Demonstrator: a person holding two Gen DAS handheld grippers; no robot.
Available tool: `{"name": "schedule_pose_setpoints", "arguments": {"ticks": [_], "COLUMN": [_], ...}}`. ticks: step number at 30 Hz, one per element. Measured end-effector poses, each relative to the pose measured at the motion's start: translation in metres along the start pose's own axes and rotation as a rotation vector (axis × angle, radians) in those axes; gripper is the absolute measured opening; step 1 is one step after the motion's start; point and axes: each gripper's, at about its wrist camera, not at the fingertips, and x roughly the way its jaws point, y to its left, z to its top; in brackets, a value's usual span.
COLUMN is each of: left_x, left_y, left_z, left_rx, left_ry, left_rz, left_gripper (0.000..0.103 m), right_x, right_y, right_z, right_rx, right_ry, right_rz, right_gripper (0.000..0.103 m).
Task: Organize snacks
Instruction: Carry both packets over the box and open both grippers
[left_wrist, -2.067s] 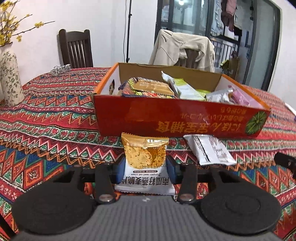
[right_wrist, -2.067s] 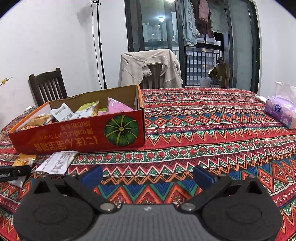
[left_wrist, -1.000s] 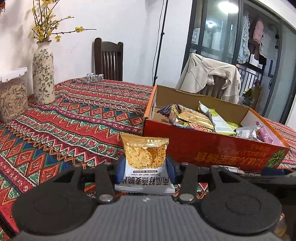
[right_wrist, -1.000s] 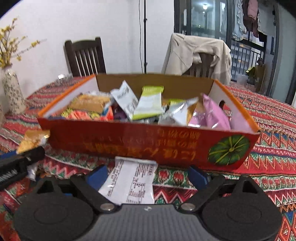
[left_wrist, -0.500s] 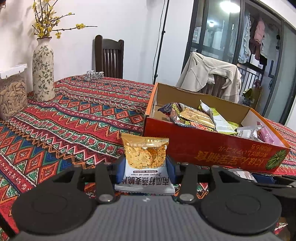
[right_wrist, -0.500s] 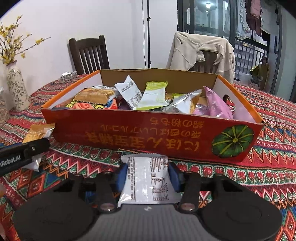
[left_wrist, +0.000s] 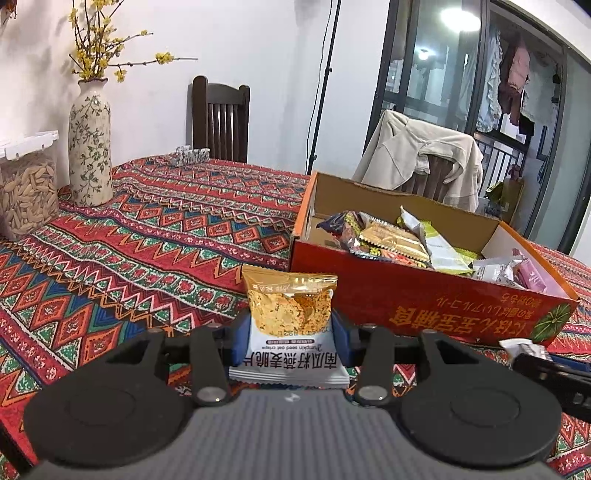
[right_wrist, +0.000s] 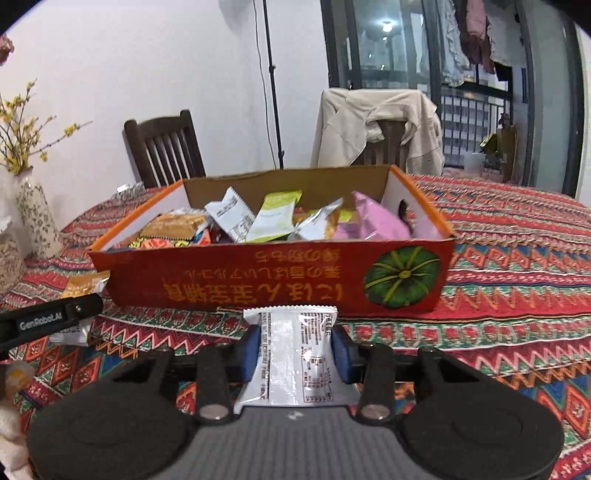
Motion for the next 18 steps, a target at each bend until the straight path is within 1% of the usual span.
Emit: {"name": "schedule_pose_setpoints", "arguments": {"ticks": [3,10,13,18], "left_x": [-0.003,-0.023,-0.03,-0.04], "left_y": [-0.004,-0.012,-0.015,-0.028], "left_z": [0.002,0.014,0.023,0.038], "left_rx": [0.013,0.036,0.029,0.053], "left_ry": [-0.009,-0.074,-0.084,-0.126], "left_rz": [-0.009,-0.04,-0.071,-0.105], "left_gripper": [0.045,0.045,0.045,0.045], "right_x": [-0.013,-0.041,-0.049,-0.056], "right_y": [-0.004,-0.011,-0.012,-0.013], "right_z": [-0.002,0.007,0.013,0.026], "right_rx": [-0.005,0.003,0.0,-0.015], "right_ry": [-0.039,-0.131,-0.167,-0.217], "right_rz": [-0.012,-0.019,-0.022,-0.032], "right_gripper": [0.04,0.04,0.04,0.04]}}
